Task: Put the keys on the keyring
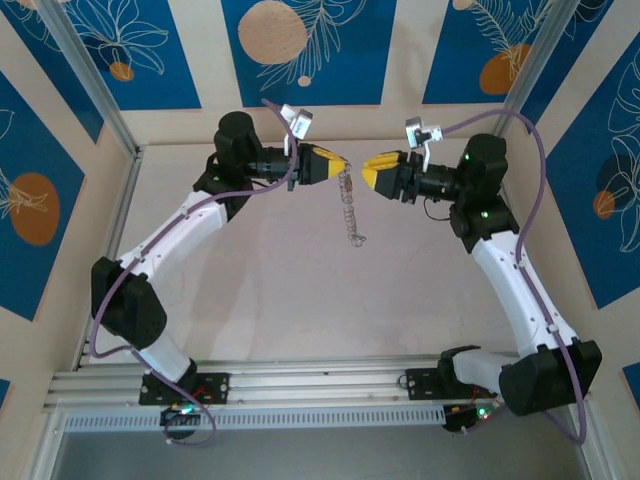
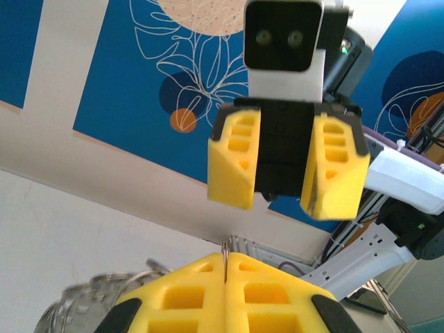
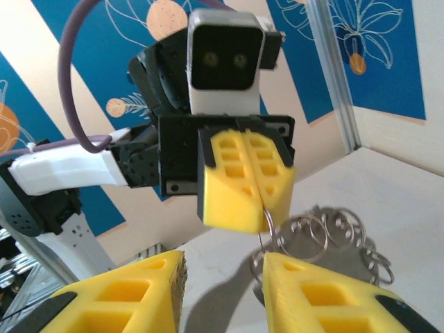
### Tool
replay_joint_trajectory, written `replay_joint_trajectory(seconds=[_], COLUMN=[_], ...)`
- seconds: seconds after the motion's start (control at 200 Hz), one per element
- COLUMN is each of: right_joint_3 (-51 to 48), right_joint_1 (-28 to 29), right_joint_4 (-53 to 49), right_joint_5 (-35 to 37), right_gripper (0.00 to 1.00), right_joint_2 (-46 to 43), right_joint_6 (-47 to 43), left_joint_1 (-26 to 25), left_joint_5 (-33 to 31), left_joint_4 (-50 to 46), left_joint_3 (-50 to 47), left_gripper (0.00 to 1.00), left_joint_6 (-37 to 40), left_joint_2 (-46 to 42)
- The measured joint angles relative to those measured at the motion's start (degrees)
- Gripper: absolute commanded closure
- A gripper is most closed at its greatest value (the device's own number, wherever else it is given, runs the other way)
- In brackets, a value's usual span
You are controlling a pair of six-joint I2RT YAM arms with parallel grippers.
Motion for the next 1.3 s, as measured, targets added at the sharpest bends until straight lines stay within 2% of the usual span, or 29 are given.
replay_joint_trajectory(seconds=[0.18,0.445,1.18,1.3], right_joint_3=[-6.3,-9.6,-8.1,-7.1], right_joint_1=[0.0,1.3,7.1,7.5], right_joint_4=[2.9,7.2,9.6,9.6], right_joint_5=[4.0,4.4,5.7,6.0], right_gripper=[0.62,0.6,0.62,0.66], right_joint_2=[-1.2,-1.2,1.3,2.5], right_joint_6=[0.9,1.9,0.3,-0.1], left_joint_1=[0.0,0.0,0.0,-0.1], left_joint_5=[0.3,1.1,2.0,2.1], left_joint_4=[3.4,8.1,12.6,13.1], left_joint_3=[-0.4,-1.0,-1.3,-1.3], left_gripper=[1.0,1.0,1.0,1.0], left_joint_6=[-2.3,-5.7,-9.3,-9.6], left_joint_2=[0.0,0.0,0.0,0.0])
